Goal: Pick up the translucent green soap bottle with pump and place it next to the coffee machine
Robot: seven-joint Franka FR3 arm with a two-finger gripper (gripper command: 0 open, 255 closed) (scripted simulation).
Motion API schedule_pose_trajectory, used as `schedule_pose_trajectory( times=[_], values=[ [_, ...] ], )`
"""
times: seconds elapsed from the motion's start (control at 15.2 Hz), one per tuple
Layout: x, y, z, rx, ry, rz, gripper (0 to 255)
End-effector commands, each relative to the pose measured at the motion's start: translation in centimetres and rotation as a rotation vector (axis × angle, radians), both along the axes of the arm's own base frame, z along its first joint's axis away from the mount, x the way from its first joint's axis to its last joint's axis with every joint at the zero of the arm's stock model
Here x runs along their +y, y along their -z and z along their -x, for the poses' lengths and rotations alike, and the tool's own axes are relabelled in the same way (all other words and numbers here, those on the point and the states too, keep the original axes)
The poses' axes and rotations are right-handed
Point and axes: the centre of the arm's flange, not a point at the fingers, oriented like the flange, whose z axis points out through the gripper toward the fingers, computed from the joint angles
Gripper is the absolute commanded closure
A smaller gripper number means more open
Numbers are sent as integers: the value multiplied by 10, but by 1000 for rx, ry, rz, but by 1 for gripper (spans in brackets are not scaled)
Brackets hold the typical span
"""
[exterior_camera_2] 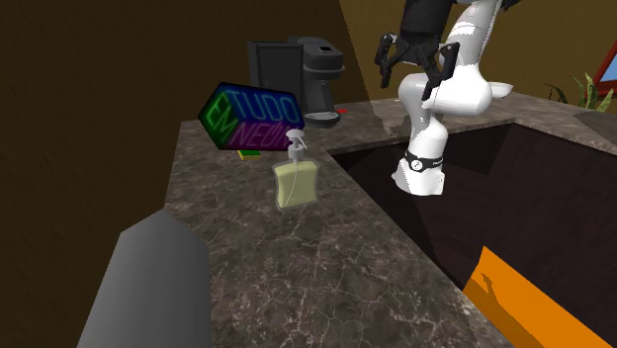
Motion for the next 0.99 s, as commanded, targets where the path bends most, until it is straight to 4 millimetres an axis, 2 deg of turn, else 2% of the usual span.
schedule_pose_trajectory(
  times=[0.0,0.92],
  values=[
    [0,0,0,0,0,0,0],
    [-120,130,-22,-146,74,30,0]
  ],
)
